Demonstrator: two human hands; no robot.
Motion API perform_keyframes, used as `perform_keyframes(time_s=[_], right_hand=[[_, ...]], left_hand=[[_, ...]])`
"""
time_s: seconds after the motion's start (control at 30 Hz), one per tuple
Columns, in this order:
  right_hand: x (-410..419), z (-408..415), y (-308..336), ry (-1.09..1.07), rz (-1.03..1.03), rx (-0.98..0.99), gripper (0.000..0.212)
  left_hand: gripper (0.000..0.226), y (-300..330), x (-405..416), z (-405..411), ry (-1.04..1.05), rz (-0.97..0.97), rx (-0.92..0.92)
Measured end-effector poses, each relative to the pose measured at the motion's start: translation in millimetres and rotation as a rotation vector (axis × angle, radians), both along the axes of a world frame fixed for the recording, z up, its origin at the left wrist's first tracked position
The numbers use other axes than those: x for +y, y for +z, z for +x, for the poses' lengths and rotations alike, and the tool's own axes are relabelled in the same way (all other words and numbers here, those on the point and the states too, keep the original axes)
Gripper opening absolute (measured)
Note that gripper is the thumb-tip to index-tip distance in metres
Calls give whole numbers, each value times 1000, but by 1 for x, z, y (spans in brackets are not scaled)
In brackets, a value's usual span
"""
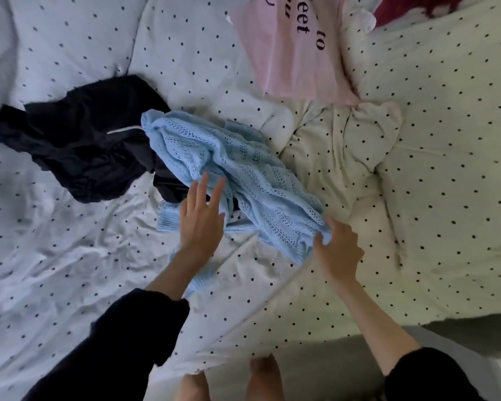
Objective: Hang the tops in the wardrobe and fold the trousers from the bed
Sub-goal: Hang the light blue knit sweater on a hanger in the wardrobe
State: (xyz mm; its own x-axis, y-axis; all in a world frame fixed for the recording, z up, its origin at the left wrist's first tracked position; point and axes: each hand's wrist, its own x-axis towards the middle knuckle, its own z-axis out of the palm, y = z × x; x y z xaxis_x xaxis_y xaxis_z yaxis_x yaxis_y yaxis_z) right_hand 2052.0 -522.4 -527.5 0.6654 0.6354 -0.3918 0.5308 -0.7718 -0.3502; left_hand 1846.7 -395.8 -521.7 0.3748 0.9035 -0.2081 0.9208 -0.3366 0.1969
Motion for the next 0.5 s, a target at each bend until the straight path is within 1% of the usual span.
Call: perform_keyframes(time_s=[0.07,0.13,0.17,0.23,0.27,0.3,0.33,0.4,0.43,0.5], right_hand=[[17,-7,-2,190,41,-109,54],[40,-12,-7,382,24,-197,63],[51,-13,-8,455,8,-230,67],[80,-17,-13,561,-15,-255,70],[93,-21,-14,579,-33,-248,68],[103,-24,-15,579,-52,-234,61],[110,-28,-14,573,-58,-218,49],[109,-37,-11,553,-63,-183,21],[103,-42,-8,549,-72,-147,13],[81,-51,-3,582,-139,-129,31]], left_hand=[[55,-11,21,3,-61,-8,131],[37,-22,32,2,-113,-25,211],[30,-24,33,0,-140,-31,215],[23,-24,27,-9,-157,-22,146],[22,-21,22,-16,-141,-19,91],[22,-17,16,-24,-114,-38,43],[23,-12,9,-33,-79,-86,17],[27,-3,-8,-52,-39,-227,33],[28,1,-14,-62,-49,-316,77],[32,7,-28,-74,-113,-531,192]])
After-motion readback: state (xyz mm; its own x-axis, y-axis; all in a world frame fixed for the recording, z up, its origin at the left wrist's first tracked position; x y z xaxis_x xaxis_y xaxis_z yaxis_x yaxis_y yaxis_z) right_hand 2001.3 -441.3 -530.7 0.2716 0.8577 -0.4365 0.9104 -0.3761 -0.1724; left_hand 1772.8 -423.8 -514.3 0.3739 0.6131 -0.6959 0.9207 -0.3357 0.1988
